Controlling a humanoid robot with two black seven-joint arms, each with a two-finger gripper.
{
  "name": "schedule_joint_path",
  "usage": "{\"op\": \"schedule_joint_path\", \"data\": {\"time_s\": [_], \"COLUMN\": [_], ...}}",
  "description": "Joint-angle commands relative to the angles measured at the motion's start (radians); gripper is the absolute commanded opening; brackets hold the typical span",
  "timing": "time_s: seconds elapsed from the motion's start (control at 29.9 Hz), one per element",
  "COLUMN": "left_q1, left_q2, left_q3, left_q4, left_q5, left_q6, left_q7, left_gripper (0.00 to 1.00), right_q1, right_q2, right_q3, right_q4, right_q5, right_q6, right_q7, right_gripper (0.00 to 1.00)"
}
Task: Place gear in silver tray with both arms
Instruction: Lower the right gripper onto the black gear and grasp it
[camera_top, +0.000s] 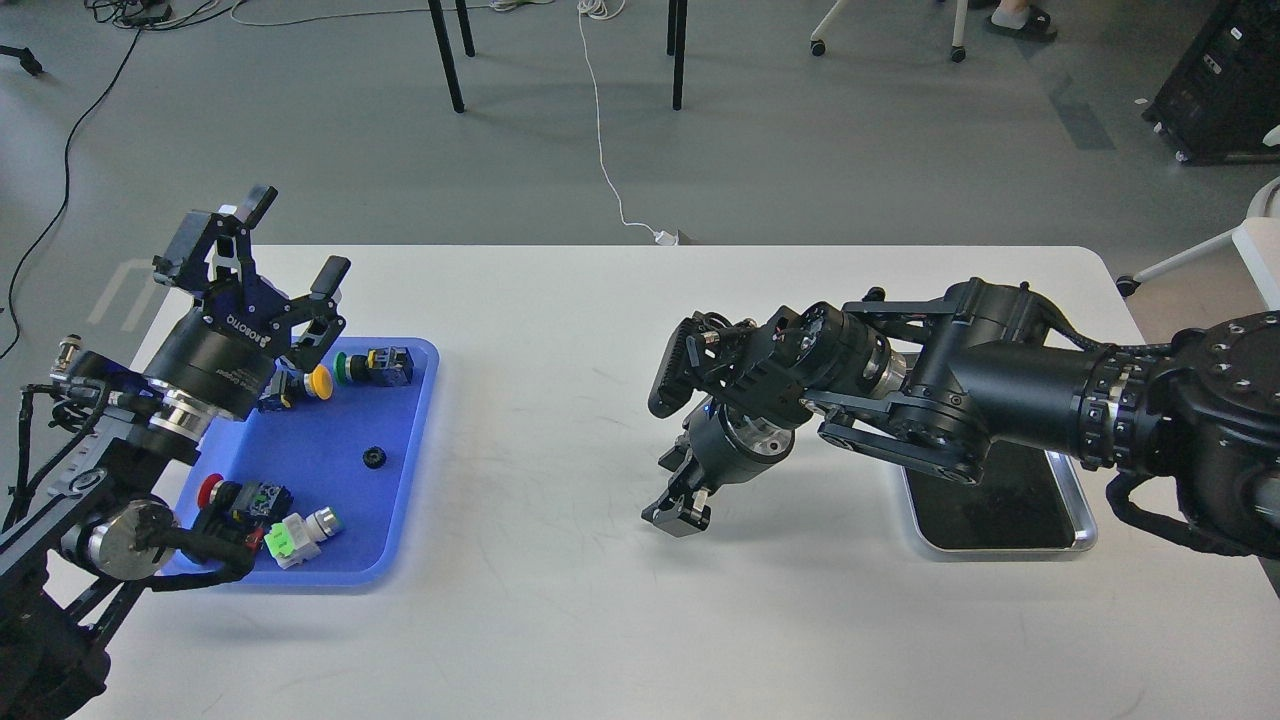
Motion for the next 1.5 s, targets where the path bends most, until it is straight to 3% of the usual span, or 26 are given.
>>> {"op": "schedule_joint_path", "data": {"time_s": [0.0, 0.23, 0.6, 1.1, 1.27, 1.47], "left_q1": [0.000, 0.000, -0.001, -0.001, 0.000, 0.000], "left_q2": [0.000, 0.000, -0.003, -0.003, -0.001, -0.003], "left_q3": [0.000, -0.002, -0.002, -0.014, -0.014, -0.014], "left_q4": [-0.001, -0.002, -0.001, -0.001, -0.001, -0.001], "left_q5": [0.001, -0.001, -0.001, -0.001, -0.001, -0.001], "left_q6": [0.003, 0.004, 0.006, 0.004, 0.004, 0.004], "left_q7": [0.000, 0.000, 0.000, 0.000, 0.000, 0.000], "left_gripper": [0.98, 0.98, 0.98, 0.98, 0.98, 0.98], "right_q1": [0.000, -0.003, -0.006, -0.007, -0.007, -0.007], "right_q2": [-0.004, 0.002, 0.000, 0.000, 0.002, 0.010], "right_q3": [-0.008, -0.006, -0.009, -0.035, -0.035, -0.035], "right_q4": [-0.007, -0.042, -0.047, -0.038, -0.038, -0.039], "right_q5": [0.000, 0.000, 0.002, 0.003, 0.003, 0.003], "right_q6": [0.000, 0.000, 0.000, 0.000, 0.000, 0.000], "right_q7": [0.000, 0.000, 0.000, 0.000, 0.000, 0.000], "right_gripper": [0.64, 0.64, 0.53, 0.48, 0.37, 0.33]}}
